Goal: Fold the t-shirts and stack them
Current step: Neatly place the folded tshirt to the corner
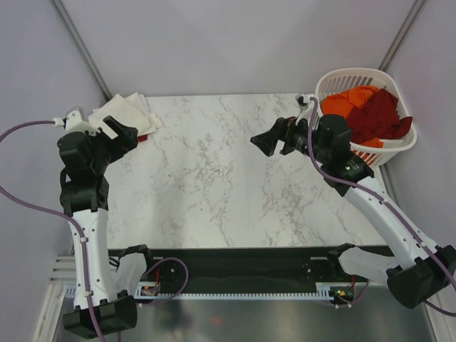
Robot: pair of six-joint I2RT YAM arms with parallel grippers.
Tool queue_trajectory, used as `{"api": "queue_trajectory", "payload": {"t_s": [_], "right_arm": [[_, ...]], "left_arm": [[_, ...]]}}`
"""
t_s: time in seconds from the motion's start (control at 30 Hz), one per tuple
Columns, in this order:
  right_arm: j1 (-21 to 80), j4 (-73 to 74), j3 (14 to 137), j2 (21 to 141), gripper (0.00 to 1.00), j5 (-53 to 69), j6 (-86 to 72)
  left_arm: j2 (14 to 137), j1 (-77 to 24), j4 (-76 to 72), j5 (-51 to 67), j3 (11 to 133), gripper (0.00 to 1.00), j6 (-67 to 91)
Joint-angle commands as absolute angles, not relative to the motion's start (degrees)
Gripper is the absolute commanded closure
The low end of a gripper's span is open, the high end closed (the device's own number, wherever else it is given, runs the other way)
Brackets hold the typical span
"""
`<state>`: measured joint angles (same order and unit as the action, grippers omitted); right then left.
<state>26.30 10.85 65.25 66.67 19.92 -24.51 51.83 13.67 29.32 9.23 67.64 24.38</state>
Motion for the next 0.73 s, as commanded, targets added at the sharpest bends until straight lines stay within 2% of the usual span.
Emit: {"api": "queue_trajectory", "payload": {"t_s": [0.0, 0.17, 0.23, 0.5, 0.7], "right_arm": [[26.9, -1.1, 61.4, 62.8, 0.02, 22.1, -26.8], [27.1, -7.4, 56.3, 57.2, 0.02, 24.2, -28.7], [27.1, -7.0, 55.1, 56.3, 0.02, 24.3, -28.1], [27.0, -3.6, 51.1, 49.3, 0.02, 21.1, -24.4], [27.0, -0.2, 56.1, 51.2, 0.02, 21.5, -22.3]], "left_arm": [[49.1, 13.6, 25.1, 14.2, 60.2, 0.00, 24.4], [39.9, 13.6, 19.8, 20.6, 47.7, 0.00, 23.4], [39.4, 13.7, 19.8, 18.8, 44.0, 0.00, 22.5], [43.1, 13.6, 23.8, 13.8, 48.1, 0.00, 21.0], [48.3, 13.6, 23.0, 16.3, 54.6, 0.00, 21.8]]}}
